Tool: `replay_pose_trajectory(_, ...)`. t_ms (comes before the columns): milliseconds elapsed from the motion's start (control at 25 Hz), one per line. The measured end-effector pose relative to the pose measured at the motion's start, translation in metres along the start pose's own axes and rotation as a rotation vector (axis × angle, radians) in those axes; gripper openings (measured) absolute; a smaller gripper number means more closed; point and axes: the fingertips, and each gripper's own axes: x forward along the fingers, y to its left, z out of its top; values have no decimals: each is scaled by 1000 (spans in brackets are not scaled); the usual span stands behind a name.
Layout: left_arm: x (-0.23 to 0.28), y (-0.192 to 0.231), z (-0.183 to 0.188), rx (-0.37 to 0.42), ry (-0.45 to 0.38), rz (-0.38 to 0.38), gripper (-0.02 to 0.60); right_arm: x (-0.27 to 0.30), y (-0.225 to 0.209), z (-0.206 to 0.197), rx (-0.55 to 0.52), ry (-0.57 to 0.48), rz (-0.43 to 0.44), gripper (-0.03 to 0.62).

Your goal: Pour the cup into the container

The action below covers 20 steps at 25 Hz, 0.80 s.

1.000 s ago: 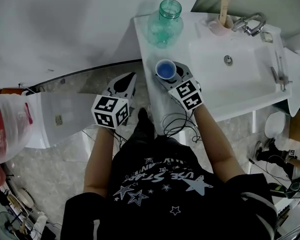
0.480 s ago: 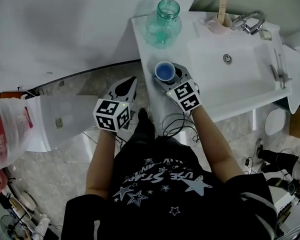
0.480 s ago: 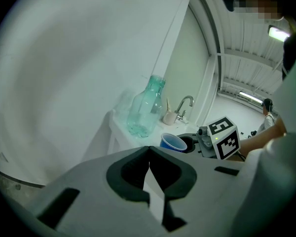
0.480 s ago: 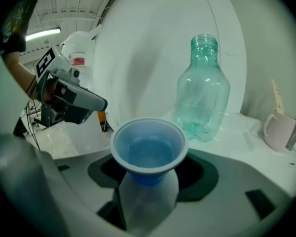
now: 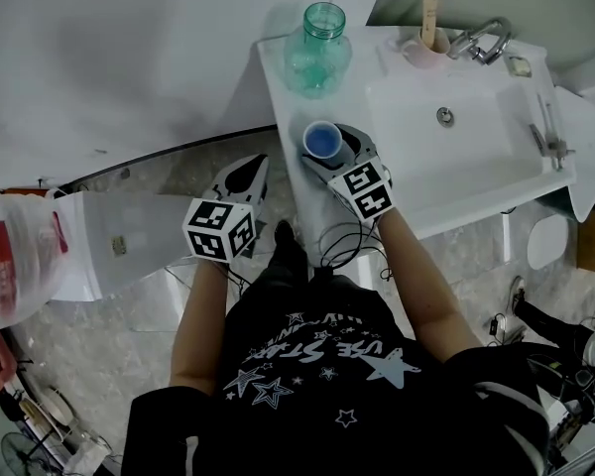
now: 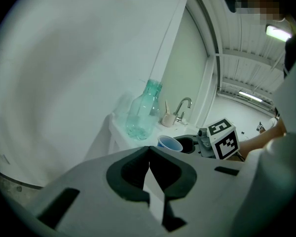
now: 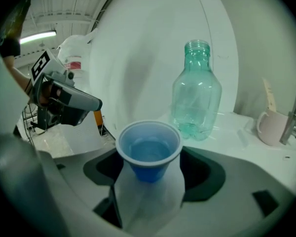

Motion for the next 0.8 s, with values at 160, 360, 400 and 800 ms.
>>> replay_pose_trajectory(160, -7, -5, 5, 5, -22, 13, 12, -14, -1, -5, -13, 0, -19, 368)
replay_pose_trajectory(360, -17, -23, 11, 23, -50, 21, 12, -39, 1, -6, -2, -10, -28, 370)
replay_pose_trajectory(400, -20, -27, 11, 27, -54, 22, 12, -44, 2, -6, 2, -16, -30, 368)
replay_pose_trajectory(800, -49, -83, 3, 57, -103, 44, 12, -117, 13, -4, 6, -117, -69, 236)
